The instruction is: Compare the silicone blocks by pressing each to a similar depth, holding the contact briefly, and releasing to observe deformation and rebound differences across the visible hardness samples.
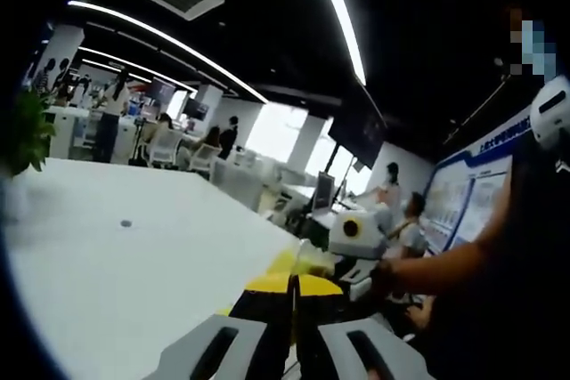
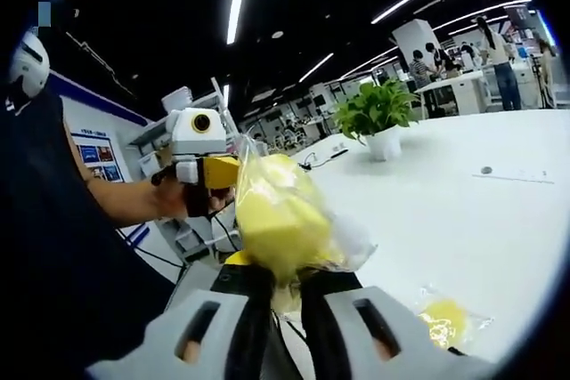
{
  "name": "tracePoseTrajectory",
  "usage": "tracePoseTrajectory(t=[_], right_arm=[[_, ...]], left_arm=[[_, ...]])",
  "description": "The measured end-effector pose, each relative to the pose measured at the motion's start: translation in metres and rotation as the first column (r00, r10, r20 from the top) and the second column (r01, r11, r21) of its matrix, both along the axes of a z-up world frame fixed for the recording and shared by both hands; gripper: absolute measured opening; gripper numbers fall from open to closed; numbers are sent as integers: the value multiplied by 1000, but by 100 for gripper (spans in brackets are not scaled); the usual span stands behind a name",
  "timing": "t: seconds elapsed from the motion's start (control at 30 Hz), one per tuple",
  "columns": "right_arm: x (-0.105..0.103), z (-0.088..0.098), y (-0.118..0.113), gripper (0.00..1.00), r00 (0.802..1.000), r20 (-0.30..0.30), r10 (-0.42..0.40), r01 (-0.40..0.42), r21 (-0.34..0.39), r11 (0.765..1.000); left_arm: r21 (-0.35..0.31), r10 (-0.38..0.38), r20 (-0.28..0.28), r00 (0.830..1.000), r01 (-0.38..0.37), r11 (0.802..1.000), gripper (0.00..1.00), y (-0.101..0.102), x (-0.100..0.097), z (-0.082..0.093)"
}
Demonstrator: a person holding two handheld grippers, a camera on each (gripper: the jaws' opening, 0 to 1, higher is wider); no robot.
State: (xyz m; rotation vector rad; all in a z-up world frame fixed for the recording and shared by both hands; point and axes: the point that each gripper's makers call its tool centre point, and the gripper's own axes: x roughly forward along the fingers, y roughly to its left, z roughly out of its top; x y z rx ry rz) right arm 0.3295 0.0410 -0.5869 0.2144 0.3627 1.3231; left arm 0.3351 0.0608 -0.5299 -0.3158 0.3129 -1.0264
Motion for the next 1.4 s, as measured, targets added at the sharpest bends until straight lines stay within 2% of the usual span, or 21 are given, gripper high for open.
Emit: tracePoseTrajectory(t=[0.07, 0.1, 0.13, 0.23, 0.4, 0.5, 0.63, 0.73, 0.87, 0.97, 1.03, 1.17, 1.4], right_arm=[[0, 1, 0, 10, 1000, -2, -1, 1, 7, 1000], [4, 5, 1, 11, 999, 50, -15, 14, 24, 1000], [4, 5, 0, 12, 997, 74, -22, 20, 20, 1000], [3, 2, 2, 18, 999, 34, -15, 14, 16, 1000], [4, 5, 4, 27, 999, 47, -24, 22, 27, 999], [7, 4, 4, 42, 998, 42, -44, 43, 25, 999], [11, 7, 1, 52, 995, 71, -71, 68, 44, 997], [13, 5, 0, 70, 995, 50, -89, 87, 46, 995], [22, 0, -3, 94, 988, 58, -140, 139, 23, 990], [28, 1, -7, 96, 981, 85, -174, 173, 22, 985], [31, 10, -11, 96, 967, 153, -203, 197, 54, 979], [32, 8, -15, 96, 968, 153, -200, 199, 24, 980], [42, 6, -40, 96, 949, 164, -271, 273, 8, 962]], left_arm=[[-12, 2, 1, 1000, -2, 1000, 0, 1, 0, 2], [-30, 2, -1, 1000, -2, 1000, 0, 0, 0, 5], [-40, -2, -1, 1000, 2, 999, 0, 0, -1, 8], [-37, -16, 19, 1000, 16, 999, 0, -6, -2, 15], [-42, -26, 34, 999, 28, 999, 0, -8, -2, 20], [-49, -27, 36, 999, 29, 998, 0, -8, -2, 21], [-61, -22, 35, 999, 24, 998, 0, -6, -2, 23], [-107, -4, 43, 999, 9, 994, 0, -2, 0, 31], [-113, 4, 43, 999, 1, 994, 0, 0, 2, 33], [-110, 12, 40, 999, -8, 994, 0, 1, 3, 33], [-114, 13, 37, 999, -9, 993, 0, 2, 3, 33], [-110, 19, 34, 999, -15, 994, 0, 2, 4, 31], [-125, 41, 4, 999, -40, 991, 0, 4, 10, 25]])
